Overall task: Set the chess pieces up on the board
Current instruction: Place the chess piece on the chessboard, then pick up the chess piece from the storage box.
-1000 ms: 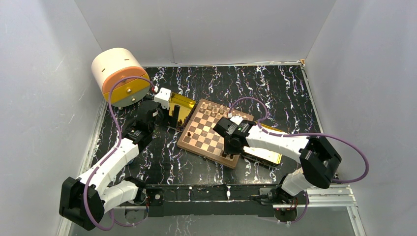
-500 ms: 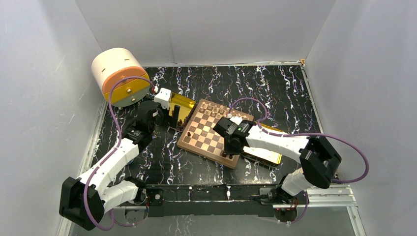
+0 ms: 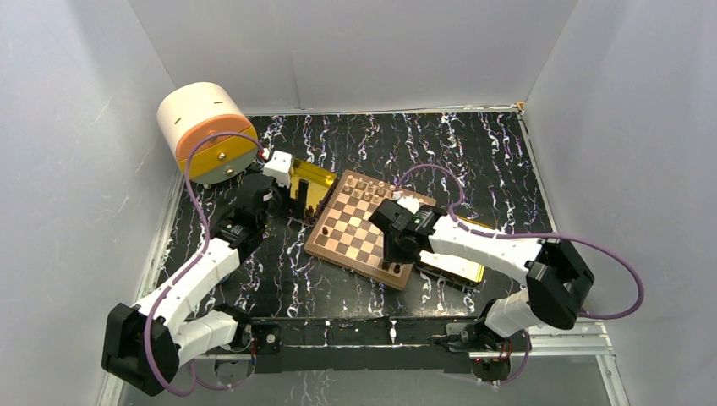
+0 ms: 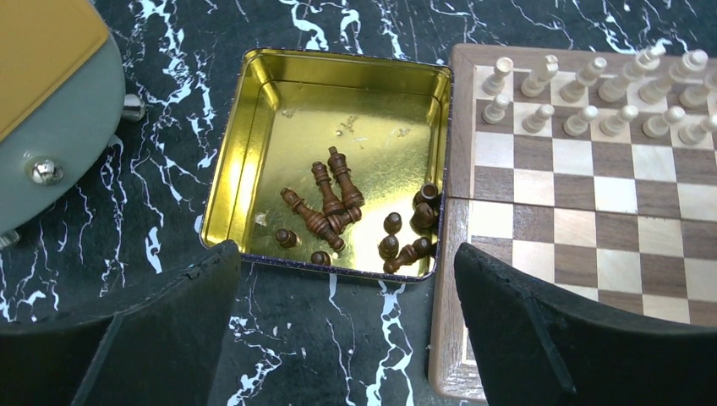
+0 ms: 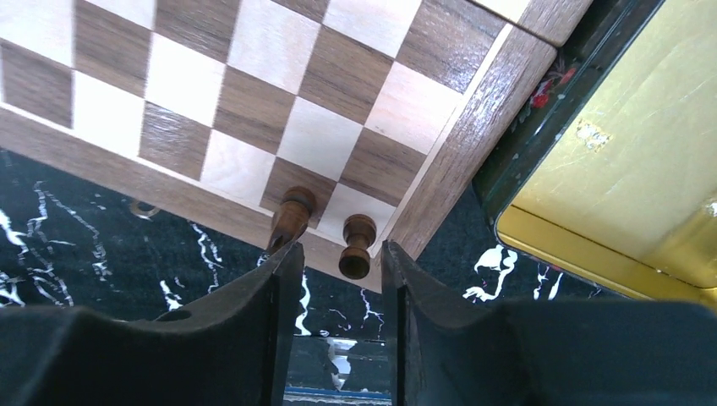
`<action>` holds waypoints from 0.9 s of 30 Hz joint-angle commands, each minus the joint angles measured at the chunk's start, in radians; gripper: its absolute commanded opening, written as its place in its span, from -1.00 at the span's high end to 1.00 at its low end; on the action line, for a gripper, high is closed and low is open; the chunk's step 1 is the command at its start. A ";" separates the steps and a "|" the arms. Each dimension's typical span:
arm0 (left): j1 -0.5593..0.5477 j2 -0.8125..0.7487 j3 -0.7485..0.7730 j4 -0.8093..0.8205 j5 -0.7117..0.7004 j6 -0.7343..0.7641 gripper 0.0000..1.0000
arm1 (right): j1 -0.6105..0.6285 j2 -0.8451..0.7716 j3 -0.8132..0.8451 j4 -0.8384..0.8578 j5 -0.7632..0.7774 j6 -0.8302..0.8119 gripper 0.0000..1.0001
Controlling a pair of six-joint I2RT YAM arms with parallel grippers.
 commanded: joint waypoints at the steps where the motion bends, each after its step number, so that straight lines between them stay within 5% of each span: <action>1: -0.004 0.020 0.025 0.003 -0.159 -0.157 -0.93 | 0.007 -0.084 0.073 -0.030 0.053 -0.003 0.01; 7: 0.013 0.195 0.232 -0.199 -0.191 -0.269 -0.86 | 0.007 -0.183 0.098 -0.012 0.058 -0.043 -0.27; 13: 0.073 0.479 0.480 -0.357 -0.137 -0.295 -0.15 | 0.008 -0.299 0.086 0.062 0.072 -0.081 -0.55; 18: 0.107 0.678 0.588 -0.362 -0.091 -0.286 0.21 | 0.007 -0.379 0.065 0.098 0.093 -0.116 -0.70; 27: 0.110 0.834 0.633 -0.360 -0.039 -0.263 0.20 | 0.008 -0.465 0.010 0.152 0.109 -0.130 -0.86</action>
